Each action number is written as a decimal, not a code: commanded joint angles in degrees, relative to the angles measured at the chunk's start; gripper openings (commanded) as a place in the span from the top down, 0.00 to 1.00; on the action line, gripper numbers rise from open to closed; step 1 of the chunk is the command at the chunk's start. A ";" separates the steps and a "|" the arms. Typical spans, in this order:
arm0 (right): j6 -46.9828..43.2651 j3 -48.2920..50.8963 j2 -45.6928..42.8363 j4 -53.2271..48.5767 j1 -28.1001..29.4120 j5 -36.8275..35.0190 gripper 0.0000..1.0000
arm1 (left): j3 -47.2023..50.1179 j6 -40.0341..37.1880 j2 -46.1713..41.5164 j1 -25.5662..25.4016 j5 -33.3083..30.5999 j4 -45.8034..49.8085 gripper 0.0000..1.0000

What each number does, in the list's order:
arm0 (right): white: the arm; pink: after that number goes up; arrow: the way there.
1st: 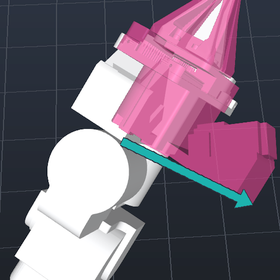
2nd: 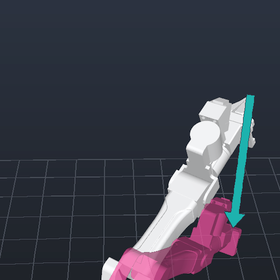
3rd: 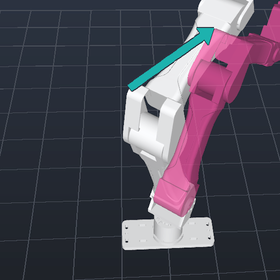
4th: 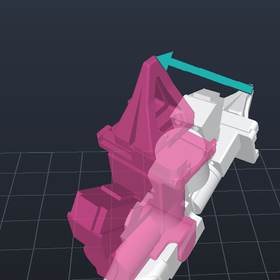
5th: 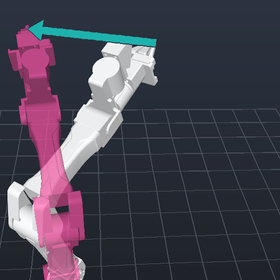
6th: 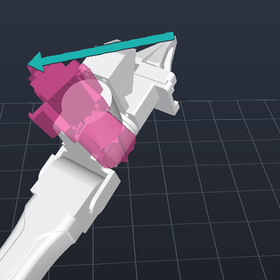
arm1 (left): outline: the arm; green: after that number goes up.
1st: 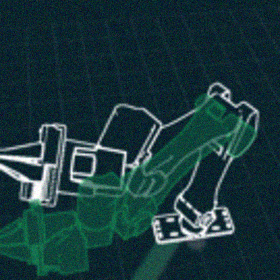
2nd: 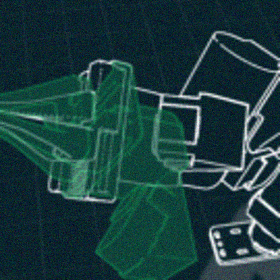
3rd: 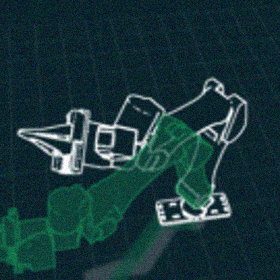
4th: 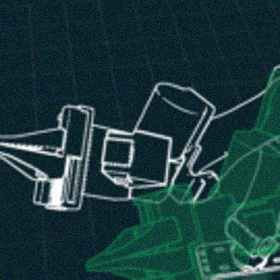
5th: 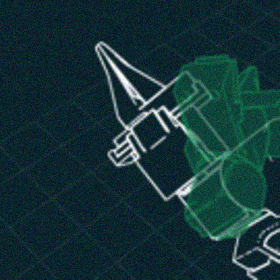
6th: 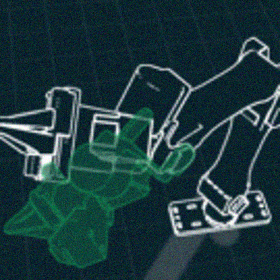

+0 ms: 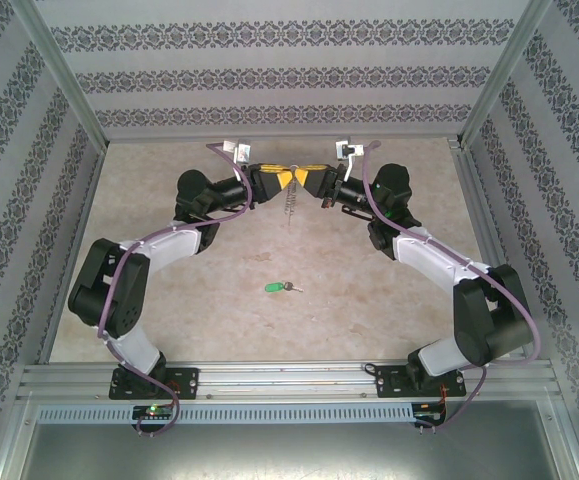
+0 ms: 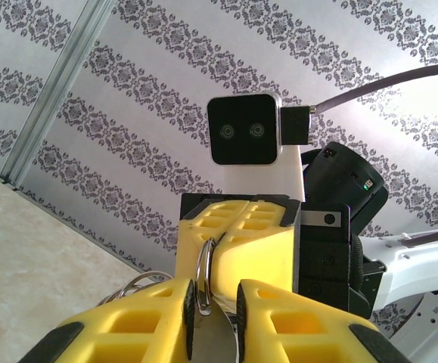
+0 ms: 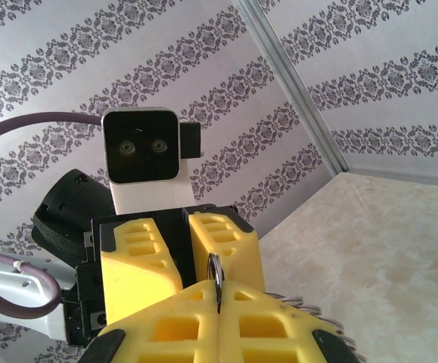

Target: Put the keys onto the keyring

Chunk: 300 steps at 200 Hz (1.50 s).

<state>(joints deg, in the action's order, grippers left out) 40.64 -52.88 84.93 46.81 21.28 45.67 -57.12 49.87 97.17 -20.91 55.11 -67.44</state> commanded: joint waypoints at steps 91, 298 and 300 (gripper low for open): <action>-0.13 -0.14 0.59 2.77 0.62 0.02 1.00 | -3.08 1.14 1.40 -0.24 0.41 -5.15 0.90; -0.91 3.05 -6.70 -3.91 -7.50 10.68 0.51 | -15.62 -32.01 -1.11 -0.11 14.35 38.11 1.00; -1.07 2.98 -6.64 -3.91 -7.48 10.67 0.51 | -15.82 -32.15 -1.10 -0.17 14.48 38.53 1.00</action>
<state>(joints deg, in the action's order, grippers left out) 42.48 -47.86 78.22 43.64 13.04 52.53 -69.52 24.27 98.10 -20.95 65.93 -36.99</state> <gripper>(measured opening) 0.488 0.049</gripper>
